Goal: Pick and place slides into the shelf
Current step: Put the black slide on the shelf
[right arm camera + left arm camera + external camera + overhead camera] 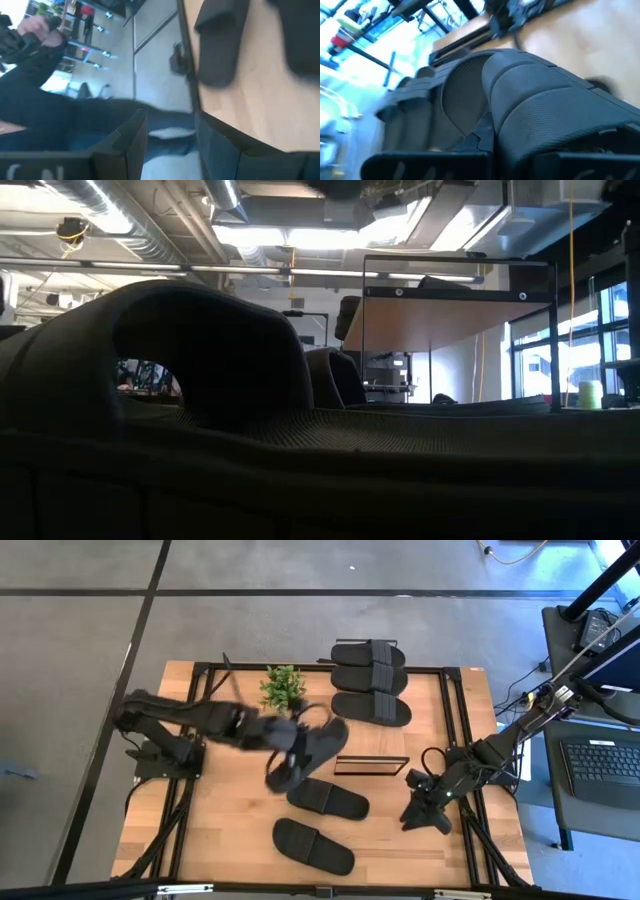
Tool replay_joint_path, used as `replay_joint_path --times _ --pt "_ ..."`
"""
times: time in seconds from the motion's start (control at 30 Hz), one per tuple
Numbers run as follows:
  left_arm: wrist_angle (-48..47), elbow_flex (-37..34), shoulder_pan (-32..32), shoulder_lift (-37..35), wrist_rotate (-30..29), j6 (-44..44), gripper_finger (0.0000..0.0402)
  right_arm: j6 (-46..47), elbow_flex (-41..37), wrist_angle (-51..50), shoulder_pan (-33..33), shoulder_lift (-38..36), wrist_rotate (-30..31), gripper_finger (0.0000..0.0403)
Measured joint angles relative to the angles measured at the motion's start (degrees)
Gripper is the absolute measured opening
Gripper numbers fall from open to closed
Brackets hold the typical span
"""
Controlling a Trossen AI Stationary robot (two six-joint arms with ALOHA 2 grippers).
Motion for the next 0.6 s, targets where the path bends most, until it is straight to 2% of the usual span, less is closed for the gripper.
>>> replay_joint_path --times 0.23,0.43,0.6 --pt "9.27 -0.01 8.99 4.36 8.68 25.66 0.0002 5.96 0.0 0.06 1.54 -0.02 -0.3 0.0167" --pt "16.5 0.01 10.29 9.23 11.91 45.93 0.0002 7.89 0.0 0.04 1.54 -0.02 -0.26 0.0167" --pt "23.05 0.01 10.33 13.01 15.16 54.28 0.0002 8.04 0.0 -0.01 1.52 0.01 -0.13 0.0167"
